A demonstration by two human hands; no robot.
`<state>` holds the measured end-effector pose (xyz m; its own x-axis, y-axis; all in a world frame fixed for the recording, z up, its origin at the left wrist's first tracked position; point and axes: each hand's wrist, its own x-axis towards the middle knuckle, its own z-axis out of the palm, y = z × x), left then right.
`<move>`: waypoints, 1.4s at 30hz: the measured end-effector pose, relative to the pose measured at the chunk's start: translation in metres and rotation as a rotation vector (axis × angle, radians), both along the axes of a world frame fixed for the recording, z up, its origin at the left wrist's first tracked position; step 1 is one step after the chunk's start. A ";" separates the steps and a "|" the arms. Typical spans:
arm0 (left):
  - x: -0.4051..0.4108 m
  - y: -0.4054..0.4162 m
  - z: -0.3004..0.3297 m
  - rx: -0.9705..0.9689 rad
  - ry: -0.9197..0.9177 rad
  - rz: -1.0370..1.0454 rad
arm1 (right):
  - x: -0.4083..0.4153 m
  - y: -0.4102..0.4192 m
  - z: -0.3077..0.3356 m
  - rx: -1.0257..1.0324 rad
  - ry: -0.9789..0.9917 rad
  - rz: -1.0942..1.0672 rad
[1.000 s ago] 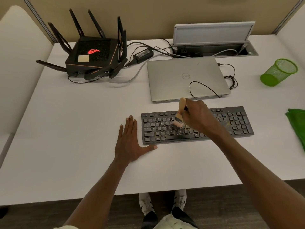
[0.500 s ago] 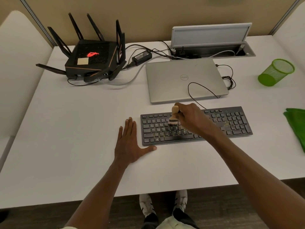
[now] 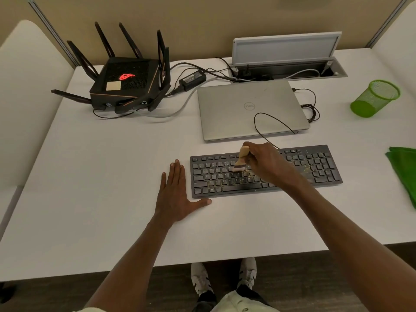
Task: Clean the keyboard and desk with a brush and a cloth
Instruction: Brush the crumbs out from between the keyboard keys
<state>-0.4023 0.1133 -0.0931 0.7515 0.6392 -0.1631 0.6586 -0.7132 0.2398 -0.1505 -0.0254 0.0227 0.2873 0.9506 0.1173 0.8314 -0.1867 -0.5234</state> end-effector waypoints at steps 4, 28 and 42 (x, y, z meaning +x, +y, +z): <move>0.004 0.000 0.001 -0.040 0.007 0.009 | 0.009 -0.007 0.001 -0.026 -0.051 -0.023; 0.007 -0.021 -0.001 0.009 -0.047 0.067 | -0.001 -0.005 0.001 -0.017 -0.017 0.048; 0.007 -0.021 -0.001 0.018 -0.061 0.072 | -0.019 -0.010 -0.003 0.113 0.130 -0.414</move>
